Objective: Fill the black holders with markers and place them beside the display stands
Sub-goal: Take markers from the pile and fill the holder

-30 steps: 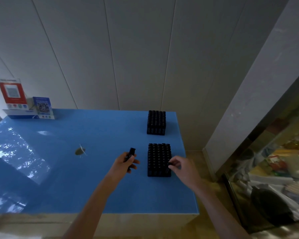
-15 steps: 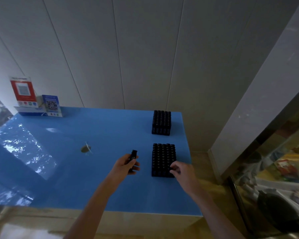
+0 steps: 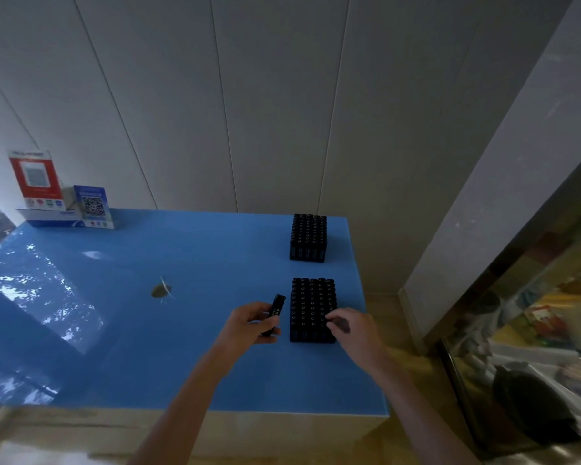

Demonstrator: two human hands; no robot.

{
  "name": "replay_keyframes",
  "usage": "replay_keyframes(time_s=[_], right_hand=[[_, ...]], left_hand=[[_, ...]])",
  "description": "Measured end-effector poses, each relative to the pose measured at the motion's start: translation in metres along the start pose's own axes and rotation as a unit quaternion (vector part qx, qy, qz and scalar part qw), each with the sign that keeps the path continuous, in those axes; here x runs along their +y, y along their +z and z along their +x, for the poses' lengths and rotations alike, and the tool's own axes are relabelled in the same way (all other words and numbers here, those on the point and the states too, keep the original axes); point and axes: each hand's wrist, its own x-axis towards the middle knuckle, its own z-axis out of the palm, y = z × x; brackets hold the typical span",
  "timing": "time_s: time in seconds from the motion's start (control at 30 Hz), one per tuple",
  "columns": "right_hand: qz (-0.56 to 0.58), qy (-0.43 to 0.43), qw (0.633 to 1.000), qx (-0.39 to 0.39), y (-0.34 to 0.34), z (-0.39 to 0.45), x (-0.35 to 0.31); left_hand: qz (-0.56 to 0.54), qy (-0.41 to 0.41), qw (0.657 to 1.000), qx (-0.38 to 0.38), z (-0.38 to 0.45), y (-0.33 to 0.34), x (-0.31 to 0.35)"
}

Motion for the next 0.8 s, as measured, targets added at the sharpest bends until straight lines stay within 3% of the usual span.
replay_keyframes(time_s=[0.17,0.27,0.63,0.8], right_hand=[[0.215,0.051,0.974,-0.043,-0.013,0.003,-0.032],[0.281,0.06,0.956,-0.062,-0.017,0.005,-0.045],[0.313,0.054,0.946,-0.059,-0.023,0.005,-0.052],[0.23,0.046,0.971,-0.047,-0.026,0.002,-0.036]], left_hand=[[0.038,0.013,0.999,-0.018,0.003,0.017,0.0],[0.093,0.037,0.995,-0.026,0.004,0.026,0.001],[0.246,0.108,0.963,-0.017,0.0,0.03,0.004],[0.418,0.185,0.888,0.054,-0.005,0.017,0.005]])
